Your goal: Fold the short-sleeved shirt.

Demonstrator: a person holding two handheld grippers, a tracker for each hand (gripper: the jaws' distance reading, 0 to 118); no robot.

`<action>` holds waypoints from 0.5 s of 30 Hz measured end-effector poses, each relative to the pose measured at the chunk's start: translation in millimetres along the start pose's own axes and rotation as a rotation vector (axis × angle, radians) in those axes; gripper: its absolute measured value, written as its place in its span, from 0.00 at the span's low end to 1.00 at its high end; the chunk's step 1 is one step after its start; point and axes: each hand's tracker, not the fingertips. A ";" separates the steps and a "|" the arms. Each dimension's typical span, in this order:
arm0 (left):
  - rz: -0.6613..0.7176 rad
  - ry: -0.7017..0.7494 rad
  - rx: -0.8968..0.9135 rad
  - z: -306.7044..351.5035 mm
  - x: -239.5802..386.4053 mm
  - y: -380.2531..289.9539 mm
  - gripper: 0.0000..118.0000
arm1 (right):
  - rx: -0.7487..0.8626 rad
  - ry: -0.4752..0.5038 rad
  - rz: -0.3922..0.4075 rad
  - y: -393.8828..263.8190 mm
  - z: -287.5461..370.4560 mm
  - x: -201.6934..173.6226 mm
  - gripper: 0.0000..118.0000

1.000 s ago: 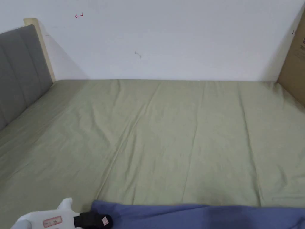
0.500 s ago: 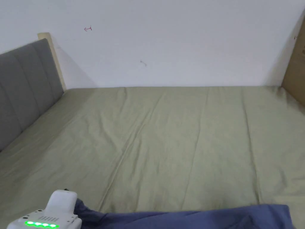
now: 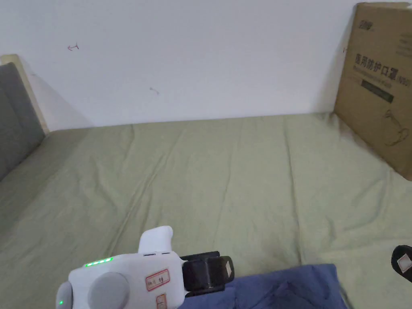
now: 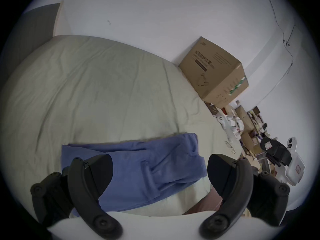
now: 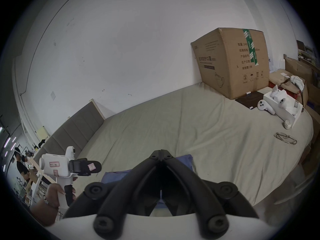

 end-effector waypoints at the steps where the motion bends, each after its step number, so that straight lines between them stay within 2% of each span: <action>1: -0.004 0.040 -0.001 3.8 -7.9 -0.6 0.88 | -0.001 -0.001 -0.007 -0.3 -0.6 3.5 0.00; 2: -0.015 0.066 -0.003 4.4 -12.1 -3.0 0.72 | -0.003 -0.004 -0.014 -1.8 -2.3 6.2 0.00; 3: -0.039 0.103 -0.001 2.2 -15.2 -7.8 0.41 | -0.004 -0.007 -0.022 -2.8 -3.3 8.3 0.00; 4: -0.047 0.124 -0.012 -3.6 -17.3 -12.8 0.01 | -0.006 -0.009 -0.030 -3.9 -4.1 10.2 0.00; 8: -0.043 0.086 -0.111 -47.8 -19.5 -37.8 0.01 | -0.027 -0.006 -0.048 -10.0 -8.5 15.4 0.00; 11: -0.097 0.091 -0.224 -92.4 -12.5 -58.0 0.01 | -0.048 -0.010 -0.047 -14.4 -12.9 22.9 0.00; 13: -0.083 0.117 -0.375 -129.4 -10.2 -74.1 0.01 | -0.058 -0.017 -0.044 -16.0 -14.5 25.0 0.00; 15: -0.109 0.062 -0.375 -140.0 -1.3 -80.3 0.01 | -0.072 -0.026 -0.047 -18.0 -17.1 25.0 0.00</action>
